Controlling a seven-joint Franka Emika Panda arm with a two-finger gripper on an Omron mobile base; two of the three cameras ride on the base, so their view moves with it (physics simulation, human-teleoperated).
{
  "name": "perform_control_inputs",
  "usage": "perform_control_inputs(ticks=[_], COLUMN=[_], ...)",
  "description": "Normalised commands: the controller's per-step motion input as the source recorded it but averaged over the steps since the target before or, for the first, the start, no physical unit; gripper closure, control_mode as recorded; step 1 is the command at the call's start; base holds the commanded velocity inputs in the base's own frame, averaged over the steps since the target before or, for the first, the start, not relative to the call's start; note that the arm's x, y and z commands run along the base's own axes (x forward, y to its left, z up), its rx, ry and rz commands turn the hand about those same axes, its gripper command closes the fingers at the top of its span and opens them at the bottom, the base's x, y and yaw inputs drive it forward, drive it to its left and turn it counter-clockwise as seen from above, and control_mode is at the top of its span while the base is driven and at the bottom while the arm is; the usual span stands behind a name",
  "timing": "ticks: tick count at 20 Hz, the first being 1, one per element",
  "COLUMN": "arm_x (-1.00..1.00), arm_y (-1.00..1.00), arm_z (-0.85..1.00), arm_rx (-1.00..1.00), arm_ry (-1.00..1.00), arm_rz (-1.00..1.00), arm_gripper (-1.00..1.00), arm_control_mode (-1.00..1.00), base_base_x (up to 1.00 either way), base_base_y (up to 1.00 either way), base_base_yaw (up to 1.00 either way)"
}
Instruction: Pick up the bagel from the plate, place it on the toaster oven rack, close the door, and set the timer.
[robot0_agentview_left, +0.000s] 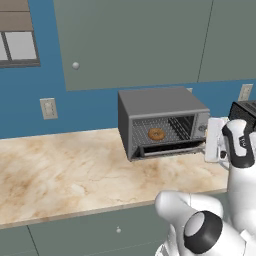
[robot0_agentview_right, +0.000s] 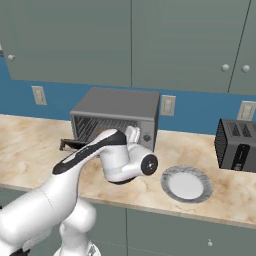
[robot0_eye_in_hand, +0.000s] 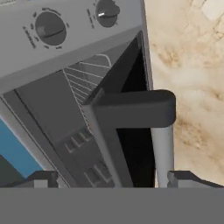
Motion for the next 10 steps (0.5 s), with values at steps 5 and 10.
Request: perform_control_inputs(ticks=[5, 10], arm_x=[0.60, 0.62], arm_y=[0.09, 0.08], arm_z=[0.24, 0.11], arm_rx=[0.03, 0.02], arm_ry=[0.01, 0.06], arm_rz=[0.00, 0.00], arm_gripper=[-1.00, -1.00], arm_control_mode=[-1.00, -1.00], base_base_x=[0.00, 0.00], base_base_y=[0.00, 0.00], base_base_yaw=[0.00, 0.00])
